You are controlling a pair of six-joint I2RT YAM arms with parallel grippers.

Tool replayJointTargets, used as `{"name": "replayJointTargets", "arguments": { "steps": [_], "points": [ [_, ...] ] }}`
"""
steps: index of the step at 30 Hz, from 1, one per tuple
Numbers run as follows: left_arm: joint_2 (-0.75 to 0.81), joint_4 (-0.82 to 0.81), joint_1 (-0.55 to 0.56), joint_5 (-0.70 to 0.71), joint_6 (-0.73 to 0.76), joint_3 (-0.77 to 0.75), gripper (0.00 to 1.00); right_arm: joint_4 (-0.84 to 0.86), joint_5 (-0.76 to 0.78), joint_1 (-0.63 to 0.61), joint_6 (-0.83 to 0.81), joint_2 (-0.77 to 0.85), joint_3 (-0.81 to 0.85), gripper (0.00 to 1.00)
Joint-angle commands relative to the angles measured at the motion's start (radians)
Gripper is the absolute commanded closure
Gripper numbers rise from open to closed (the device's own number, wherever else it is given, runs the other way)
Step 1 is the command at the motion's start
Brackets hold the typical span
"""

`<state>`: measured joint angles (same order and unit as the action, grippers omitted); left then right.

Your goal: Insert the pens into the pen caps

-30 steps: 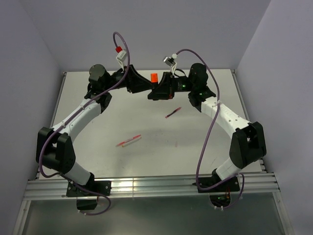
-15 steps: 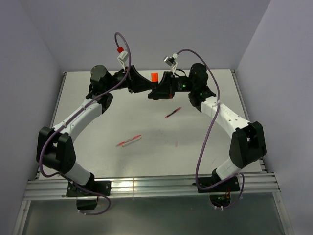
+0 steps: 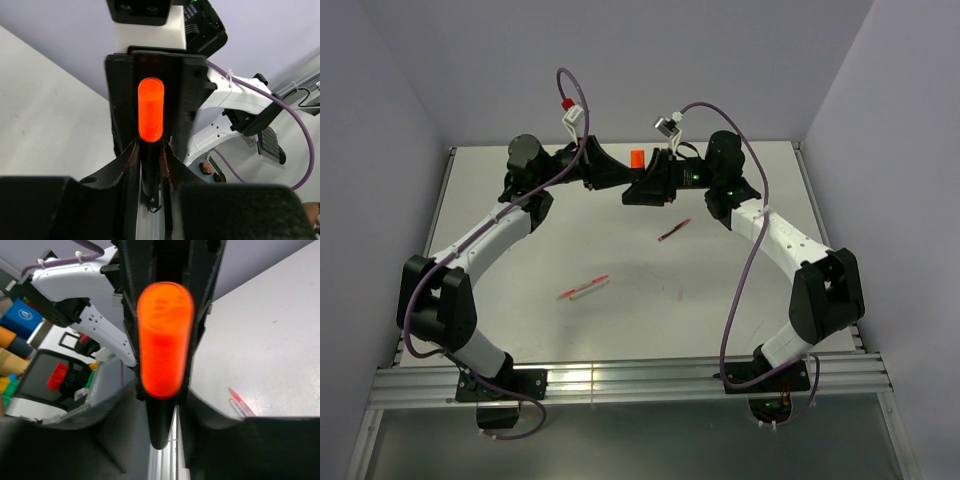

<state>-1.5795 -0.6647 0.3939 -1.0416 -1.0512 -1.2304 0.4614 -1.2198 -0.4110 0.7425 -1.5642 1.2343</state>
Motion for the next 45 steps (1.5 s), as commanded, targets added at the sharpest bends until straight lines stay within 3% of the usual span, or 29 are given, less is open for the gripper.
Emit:
{"name": "replayJointTargets", "arguments": {
  "steps": [1,3,7,10,11,14,16,17,19,20,23,26,30,34,40,45],
  "points": [
    [-0.001,0.045,-0.021,0.000,0.034,-0.004,1.00,0.043,-0.003,-0.012,-0.012,0.015,-0.013,0.51],
    [0.019,0.074,-0.042,-0.012,0.078,0.025,1.00,0.042,0.000,-0.003,-0.011,0.013,-0.019,0.24],
    [0.065,0.236,-0.124,-0.029,0.206,0.074,1.00,0.036,0.006,0.026,-0.026,0.021,-0.064,0.02],
    [0.085,0.440,-0.191,-0.055,0.392,0.080,1.00,0.022,0.006,0.058,-0.049,0.027,-0.107,0.00],
    [0.078,0.638,-0.213,-0.054,0.549,0.066,1.00,0.008,0.006,0.070,-0.066,0.030,-0.117,0.00],
    [0.023,1.007,-0.308,-0.018,0.824,-0.015,1.00,-0.065,0.014,0.127,-0.138,0.038,-0.159,0.00],
    [-0.005,1.135,-0.384,0.029,0.931,-0.046,1.00,-0.204,0.048,0.155,-0.248,0.046,-0.142,0.00],
    [-0.031,1.180,-0.410,0.050,1.023,-0.047,1.00,-0.400,0.084,0.175,-0.419,0.052,-0.125,0.00],
    [-0.065,1.296,-0.501,0.115,1.120,-0.053,1.00,-0.582,0.221,0.176,-0.655,0.059,-0.076,0.00],
    [-0.110,1.323,-0.526,0.183,1.167,-0.060,1.00,-0.660,0.253,0.175,-0.689,0.065,-0.072,0.00],
    [-0.178,1.431,-0.575,0.332,1.328,-0.131,1.00,-0.687,0.322,0.189,-0.732,0.088,-0.099,0.00],
    [-0.175,1.421,-0.573,0.463,1.497,-0.158,1.00,-0.695,0.336,0.195,-0.759,0.096,-0.125,0.00],
    [-0.178,1.312,-0.572,0.763,1.593,-0.199,1.00,-0.707,0.352,0.199,-0.772,0.099,-0.136,0.00],
    [-0.212,1.236,-0.558,0.925,1.645,-0.250,1.00,-0.725,0.379,0.199,-0.789,0.093,-0.130,0.00],
    [-0.215,0.915,-0.443,1.172,1.862,-0.146,1.00,-0.728,0.401,0.199,-0.795,0.081,-0.122,0.00],
    [-0.322,0.677,-0.357,1.258,1.988,-0.118,1.00,-0.742,0.442,0.199,-0.821,0.084,-0.113,0.00]
  ]
}}
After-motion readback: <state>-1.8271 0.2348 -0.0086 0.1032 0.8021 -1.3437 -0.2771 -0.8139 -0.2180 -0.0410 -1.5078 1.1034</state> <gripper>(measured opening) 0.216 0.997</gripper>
